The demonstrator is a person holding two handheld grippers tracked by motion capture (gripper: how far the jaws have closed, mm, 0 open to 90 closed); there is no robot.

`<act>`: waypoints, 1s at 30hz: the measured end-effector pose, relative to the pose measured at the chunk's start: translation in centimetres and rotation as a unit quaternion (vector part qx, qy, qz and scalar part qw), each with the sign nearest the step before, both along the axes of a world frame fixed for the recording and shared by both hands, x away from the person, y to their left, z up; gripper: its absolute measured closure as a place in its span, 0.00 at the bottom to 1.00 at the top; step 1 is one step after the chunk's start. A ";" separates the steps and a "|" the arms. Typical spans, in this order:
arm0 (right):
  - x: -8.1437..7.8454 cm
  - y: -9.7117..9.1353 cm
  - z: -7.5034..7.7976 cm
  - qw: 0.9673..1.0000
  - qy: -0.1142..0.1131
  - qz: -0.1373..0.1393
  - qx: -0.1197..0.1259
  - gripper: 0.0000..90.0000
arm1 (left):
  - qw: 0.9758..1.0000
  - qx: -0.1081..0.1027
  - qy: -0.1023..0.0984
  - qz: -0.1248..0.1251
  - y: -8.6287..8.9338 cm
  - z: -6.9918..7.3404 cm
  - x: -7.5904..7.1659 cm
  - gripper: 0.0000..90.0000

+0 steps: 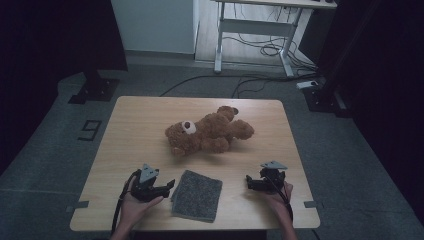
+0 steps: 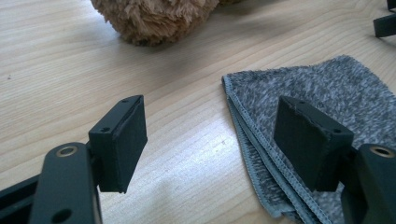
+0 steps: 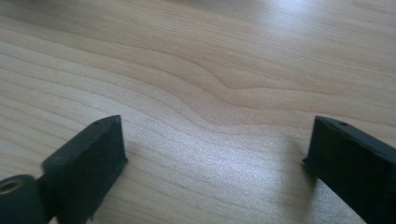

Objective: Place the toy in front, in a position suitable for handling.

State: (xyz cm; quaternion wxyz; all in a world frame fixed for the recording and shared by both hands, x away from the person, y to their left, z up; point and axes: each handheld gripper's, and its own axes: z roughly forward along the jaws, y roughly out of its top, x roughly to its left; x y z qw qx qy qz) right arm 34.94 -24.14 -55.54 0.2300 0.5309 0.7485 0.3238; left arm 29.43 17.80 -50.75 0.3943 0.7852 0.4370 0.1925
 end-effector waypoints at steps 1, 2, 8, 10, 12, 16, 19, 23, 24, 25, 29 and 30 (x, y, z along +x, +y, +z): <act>-0.1 0.0 0.1 1.000 -0.004 0.003 0.001 0.10 | 1.000 0.002 0.000 0.001 0.0 0.0 0.1 0.28; -0.2 -0.1 0.2 1.000 -0.008 0.008 0.004 0.14 | 1.000 0.004 0.001 0.003 0.0 -0.1 0.1 0.28; -0.6 0.0 1.2 0.999 -0.037 0.024 0.013 0.17 | 1.000 -0.001 0.008 0.009 0.1 -0.1 0.4 0.28; -0.8 0.2 1.5 0.999 -0.042 0.031 0.012 0.18 | 1.000 -0.007 0.008 0.012 0.2 0.0 0.5 0.28; -0.8 0.5 1.8 0.998 -0.045 0.041 0.022 0.18 | 1.000 -0.010 0.006 0.016 0.3 0.1 0.5 0.29; -0.4 1.5 2.4 0.996 -0.051 0.067 0.018 0.16 | 0.999 -0.036 0.002 0.024 0.8 0.4 0.9 0.30; 0.4 2.1 3.3 0.995 -0.060 0.082 0.018 0.16 | 0.999 -0.025 0.002 0.023 0.8 0.7 1.6 0.30; 1.8 2.6 4.6 0.994 -0.066 0.084 0.008 0.17 | 1.000 -0.023 -0.005 0.017 0.2 1.3 2.7 0.30; 2.1 2.6 4.8 0.994 -0.066 0.082 0.007 0.17 | 1.000 -0.023 -0.005 0.018 0.0 1.5 3.1 0.30; 2.1 2.6 4.8 0.994 -0.066 0.082 0.007 0.17 | 1.000 -0.023 -0.005 0.018 0.0 1.5 3.1 0.30; 3.3 2.6 5.7 0.994 -0.071 0.080 0.018 0.17 | 1.000 -0.026 -0.006 0.013 -0.9 1.9 4.4 0.30; 4.0 2.5 6.0 0.994 -0.073 0.078 0.025 0.16 | 1.000 -0.023 -0.002 0.012 -1.3 1.8 5.2 0.30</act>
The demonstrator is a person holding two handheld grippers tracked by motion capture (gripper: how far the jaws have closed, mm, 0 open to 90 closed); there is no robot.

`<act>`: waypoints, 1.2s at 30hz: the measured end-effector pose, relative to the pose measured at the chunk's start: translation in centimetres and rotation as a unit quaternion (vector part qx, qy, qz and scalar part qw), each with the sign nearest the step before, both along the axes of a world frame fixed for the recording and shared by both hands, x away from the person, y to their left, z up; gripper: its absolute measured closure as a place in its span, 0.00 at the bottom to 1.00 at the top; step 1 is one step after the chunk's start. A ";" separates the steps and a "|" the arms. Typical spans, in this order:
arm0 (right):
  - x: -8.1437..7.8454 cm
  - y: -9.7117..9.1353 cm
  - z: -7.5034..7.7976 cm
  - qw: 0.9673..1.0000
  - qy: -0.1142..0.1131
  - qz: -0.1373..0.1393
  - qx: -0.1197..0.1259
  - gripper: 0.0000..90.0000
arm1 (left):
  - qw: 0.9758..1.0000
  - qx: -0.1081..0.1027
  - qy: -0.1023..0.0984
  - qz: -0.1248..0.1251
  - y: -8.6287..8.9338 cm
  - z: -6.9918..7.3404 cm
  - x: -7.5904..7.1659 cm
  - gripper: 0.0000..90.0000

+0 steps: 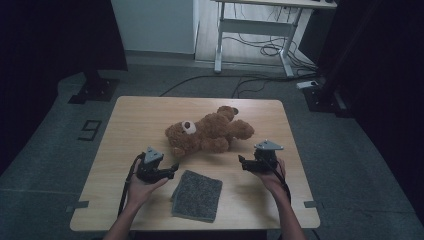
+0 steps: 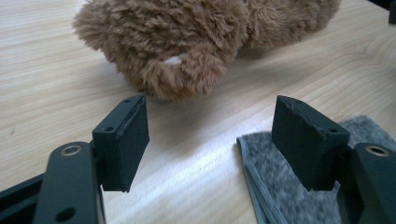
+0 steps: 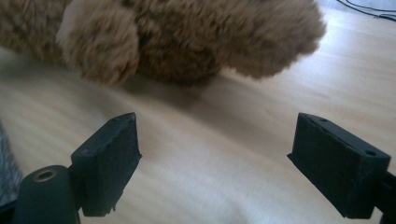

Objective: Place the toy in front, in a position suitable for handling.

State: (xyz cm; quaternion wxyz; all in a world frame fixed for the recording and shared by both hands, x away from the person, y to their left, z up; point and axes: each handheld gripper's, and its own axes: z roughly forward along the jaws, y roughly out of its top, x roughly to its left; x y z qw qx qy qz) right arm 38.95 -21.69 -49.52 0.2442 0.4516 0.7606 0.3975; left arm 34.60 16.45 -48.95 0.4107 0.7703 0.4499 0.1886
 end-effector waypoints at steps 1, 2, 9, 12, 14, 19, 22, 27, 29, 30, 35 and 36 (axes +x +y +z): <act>0.4 -0.1 0.1 1.000 0.001 -0.001 0.004 0.16 | 1.000 0.000 0.003 0.001 -0.2 -0.1 0.4 0.30; 0.8 -0.2 0.2 1.000 0.002 -0.003 0.007 0.16 | 1.000 0.001 0.006 0.001 -0.3 -0.1 0.7 0.30; 3.7 -1.0 0.0 1.000 0.002 -0.014 0.022 0.15 | 1.000 0.009 0.013 -0.003 -1.1 0.1 2.8 0.31; 5.1 -0.9 0.0 1.000 0.002 -0.014 0.028 0.15 | 1.000 0.014 0.019 0.003 -1.5 -0.1 3.9 0.30; 5.9 -0.7 0.2 1.000 0.001 -0.010 0.023 0.14 | 1.000 0.010 0.016 0.002 -1.7 -0.2 4.4 0.30; 7.7 -0.3 0.4 1.000 0.008 -0.004 0.018 0.14 | 0.999 0.020 0.025 0.008 -2.2 -0.6 5.3 0.31; 8.7 0.0 0.3 1.000 0.018 -0.005 0.020 0.15 | 0.999 0.027 0.024 0.010 -2.4 -0.7 5.7 0.34; 9.3 0.2 0.0 1.000 0.020 -0.006 0.022 0.24 | 0.999 0.028 0.030 0.018 -2.8 -1.2 6.3 0.43; 9.7 0.2 -0.2 0.999 0.027 0.009 0.028 0.45 | 0.999 0.026 0.026 0.028 -2.9 -1.3 6.5 0.49; 9.8 0.1 -0.3 0.999 0.032 0.010 0.031 0.49 | 0.999 0.022 0.026 0.026 -2.8 -1.4 6.6 0.52; 10.5 -0.3 -1.0 0.996 0.058 0.025 0.059 0.66 | 0.999 0.023 0.027 0.019 -2.6 -1.4 6.7 0.64; 10.5 -0.3 -1.1 0.996 0.058 0.028 0.062 0.68 | 0.999 0.023 0.026 0.018 -2.6 -1.4 6.7 0.66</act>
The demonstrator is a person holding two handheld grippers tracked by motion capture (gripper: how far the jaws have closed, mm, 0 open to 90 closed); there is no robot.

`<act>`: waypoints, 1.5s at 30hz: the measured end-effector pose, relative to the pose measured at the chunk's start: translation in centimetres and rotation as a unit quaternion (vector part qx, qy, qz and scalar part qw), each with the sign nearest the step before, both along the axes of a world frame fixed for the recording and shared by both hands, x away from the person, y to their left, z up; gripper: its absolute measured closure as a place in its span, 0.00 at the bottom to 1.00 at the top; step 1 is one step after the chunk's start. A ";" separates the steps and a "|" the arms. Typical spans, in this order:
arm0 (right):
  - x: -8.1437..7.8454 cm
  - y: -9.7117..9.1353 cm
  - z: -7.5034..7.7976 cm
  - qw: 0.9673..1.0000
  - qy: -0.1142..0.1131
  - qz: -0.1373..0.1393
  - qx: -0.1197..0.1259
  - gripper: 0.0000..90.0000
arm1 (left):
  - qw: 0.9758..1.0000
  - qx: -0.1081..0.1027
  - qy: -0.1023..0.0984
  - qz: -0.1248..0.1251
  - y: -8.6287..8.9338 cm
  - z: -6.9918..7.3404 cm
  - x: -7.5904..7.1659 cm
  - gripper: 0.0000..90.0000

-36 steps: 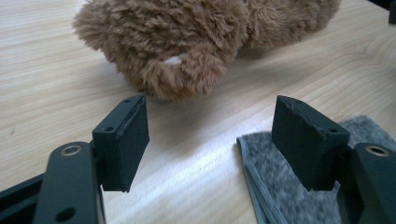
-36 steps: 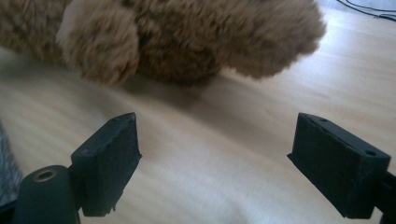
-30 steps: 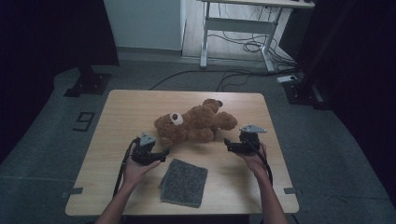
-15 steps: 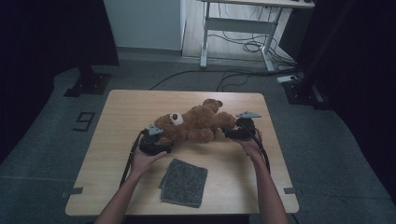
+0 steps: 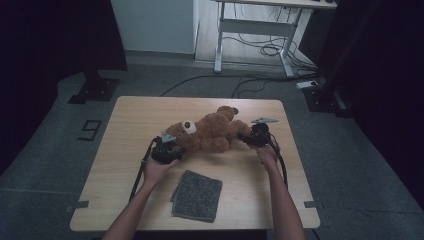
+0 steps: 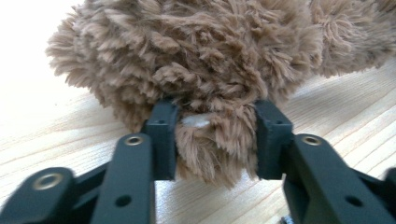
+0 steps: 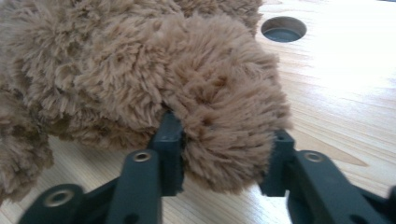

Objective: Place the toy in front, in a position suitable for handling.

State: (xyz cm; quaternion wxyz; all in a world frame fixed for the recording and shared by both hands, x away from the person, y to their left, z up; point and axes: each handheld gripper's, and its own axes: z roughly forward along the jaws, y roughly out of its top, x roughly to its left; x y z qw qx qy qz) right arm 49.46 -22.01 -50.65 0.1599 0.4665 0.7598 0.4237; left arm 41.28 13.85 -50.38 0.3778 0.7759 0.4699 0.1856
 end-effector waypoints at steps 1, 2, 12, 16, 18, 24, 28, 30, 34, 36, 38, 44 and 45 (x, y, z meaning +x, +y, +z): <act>0.0 0.1 -0.1 1.000 -0.001 -0.001 -0.002 0.71 | 1.000 -0.002 0.000 -0.002 0.0 0.0 0.0 0.69; 0.0 0.2 -0.1 1.000 -0.005 0.000 -0.005 0.73 | 1.000 -0.003 0.001 -0.005 0.1 0.0 0.0 0.71; -1.3 -0.2 3.0 0.997 -0.074 -0.028 0.009 0.78 | 0.999 0.009 -0.040 -0.023 -0.6 2.8 0.0 0.78; -3.0 -0.9 5.0 0.994 -0.101 -0.033 0.036 0.78 | 0.998 0.000 -0.055 -0.027 -0.6 4.7 0.0 0.79; -3.6 -1.1 5.4 0.993 -0.107 -0.032 0.042 0.78 | 0.998 -0.003 -0.057 -0.028 -0.5 5.0 -0.1 0.80; -8.4 -1.1 6.4 0.987 -0.149 -0.009 0.066 0.78 | 0.998 0.001 -0.055 -0.036 0.6 4.3 -1.1 0.80; -10.3 -0.1 4.3 0.989 -0.136 -0.002 0.063 0.78 | 0.999 0.016 -0.027 -0.030 1.2 2.1 -1.0 0.79; -11.0 0.4 2.9 0.990 -0.125 0.009 0.064 0.78 | 0.999 0.008 -0.020 -0.024 1.7 1.2 -0.8 0.78; -11.6 0.0 0.7 0.990 -0.103 0.014 0.099 0.77 | 1.000 -0.008 -0.015 -0.019 2.3 1.1 -0.4 0.76; -11.7 -0.3 0.0 0.989 -0.094 0.017 0.116 0.77 | 1.000 -0.005 -0.014 -0.019 2.2 1.1 -0.3 0.74; -12.0 -0.4 -0.5 0.988 -0.090 0.021 0.125 0.76 | 1.000 0.000 -0.013 -0.017 2.2 1.1 -0.4 0.71; -12.5 -0.6 -1.5 0.989 -0.092 0.018 0.117 0.73 | 0.999 -0.016 -0.030 -0.015 3.3 2.2 -1.8 0.54; -12.6 -0.7 -1.4 0.989 -0.092 0.017 0.117 0.73 | 0.999 -0.016 -0.030 -0.015 3.3 2.2 -1.8 0.54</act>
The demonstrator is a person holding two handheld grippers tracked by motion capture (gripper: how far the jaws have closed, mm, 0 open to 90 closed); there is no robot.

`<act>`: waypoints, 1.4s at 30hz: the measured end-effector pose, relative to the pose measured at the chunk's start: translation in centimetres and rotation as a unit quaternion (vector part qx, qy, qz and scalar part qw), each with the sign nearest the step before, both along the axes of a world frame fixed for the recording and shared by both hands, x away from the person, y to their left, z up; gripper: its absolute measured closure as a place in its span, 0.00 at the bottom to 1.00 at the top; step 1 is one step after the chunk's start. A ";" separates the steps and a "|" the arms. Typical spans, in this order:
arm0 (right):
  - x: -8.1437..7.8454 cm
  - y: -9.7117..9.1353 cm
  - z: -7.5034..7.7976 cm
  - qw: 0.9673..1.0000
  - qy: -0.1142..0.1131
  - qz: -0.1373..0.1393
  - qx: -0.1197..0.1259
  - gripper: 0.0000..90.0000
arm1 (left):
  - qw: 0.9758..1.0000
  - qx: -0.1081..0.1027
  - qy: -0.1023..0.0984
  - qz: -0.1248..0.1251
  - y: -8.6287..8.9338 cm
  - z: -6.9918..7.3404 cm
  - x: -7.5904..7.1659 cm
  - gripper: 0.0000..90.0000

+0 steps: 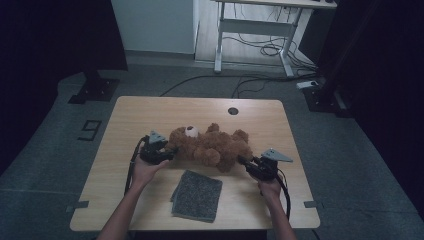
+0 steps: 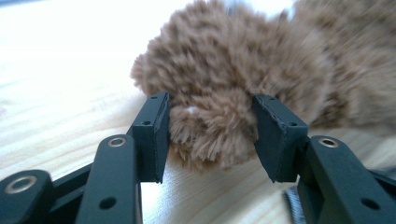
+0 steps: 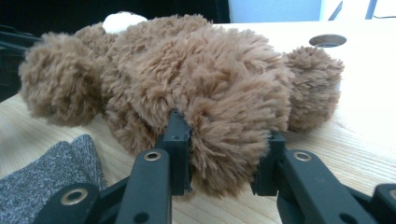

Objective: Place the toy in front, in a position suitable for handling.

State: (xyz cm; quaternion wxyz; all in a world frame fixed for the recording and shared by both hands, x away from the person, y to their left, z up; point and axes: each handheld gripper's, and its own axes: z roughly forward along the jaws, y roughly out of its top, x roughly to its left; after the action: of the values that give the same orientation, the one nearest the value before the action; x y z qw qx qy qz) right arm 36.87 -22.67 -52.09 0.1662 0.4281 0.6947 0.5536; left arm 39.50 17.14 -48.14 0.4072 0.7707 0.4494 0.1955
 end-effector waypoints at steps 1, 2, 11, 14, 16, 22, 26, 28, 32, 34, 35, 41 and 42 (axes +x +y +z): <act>0.0 0.0 0.0 1.000 -0.001 0.000 -0.001 0.73 | 1.000 -0.008 -0.014 0.002 0.6 0.7 -1.0 0.52; 0.0 0.0 0.0 1.000 -0.001 0.000 -0.001 0.73 | 1.000 -0.008 -0.014 0.002 0.6 0.7 -1.0 0.50; 0.1 -0.1 -0.1 1.000 -0.001 -0.004 -0.013 0.70 | 0.999 -0.022 0.002 -0.041 0.0 0.1 -5.7 0.39; 0.3 -0.1 -0.3 1.000 0.002 -0.009 -0.017 0.69 | 0.998 -0.032 0.000 -0.046 0.1 -0.2 -6.3 0.39; 0.6 -0.1 -0.5 1.000 0.009 -0.019 -0.020 0.68 | 0.998 -0.027 0.007 -0.057 0.0 -0.5 -6.4 0.38; 1.1 -0.2 -0.8 0.999 0.015 -0.040 -0.010 0.68 | 0.998 -0.010 0.009 -0.053 0.3 -1.2 -7.1 0.38; 1.6 -0.2 -0.9 0.999 0.018 -0.044 -0.004 0.68 | 0.998 -0.014 0.016 -0.056 0.3 -1.5 -7.8 0.38; 1.6 -0.2 -0.9 0.999 0.018 -0.044 -0.005 0.68 | 0.998 -0.010 0.018 -0.060 0.1 -1.5 -7.9 0.38; 1.1 -0.2 -1.0 0.999 0.014 -0.043 -0.011 0.65 | 0.996 -0.009 0.025 -0.082 -1.2 -1.8 -8.9 0.38; 1.0 -0.2 -1.2 0.999 0.018 -0.040 -0.010 0.65 | 0.996 -0.004 0.026 -0.088 -1.7 -1.9 -9.3 0.38; 0.9 -0.2 -1.2 0.999 0.019 -0.039 -0.008 0.64 | 0.996 -0.004 0.026 -0.091 -1.8 -2.0 -9.4 0.38; 1.0 -0.3 -1.1 0.999 0.017 -0.037 -0.012 0.63 | 0.995 0.002 0.040 -0.086 -2.0 -3.0 -9.3 0.38; 1.0 -0.3 -1.2 0.999 0.018 -0.037 -0.012 0.63 | 0.996 0.001 0.038 -0.086 -2.0 -3.0 -9.4 0.38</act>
State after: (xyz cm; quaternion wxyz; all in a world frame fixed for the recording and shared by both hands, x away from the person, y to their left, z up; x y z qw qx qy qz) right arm 37.86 -22.99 -53.28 0.1791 0.4615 0.6881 0.5306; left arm 30.12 15.12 -51.15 0.4042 0.8141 0.3961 0.1305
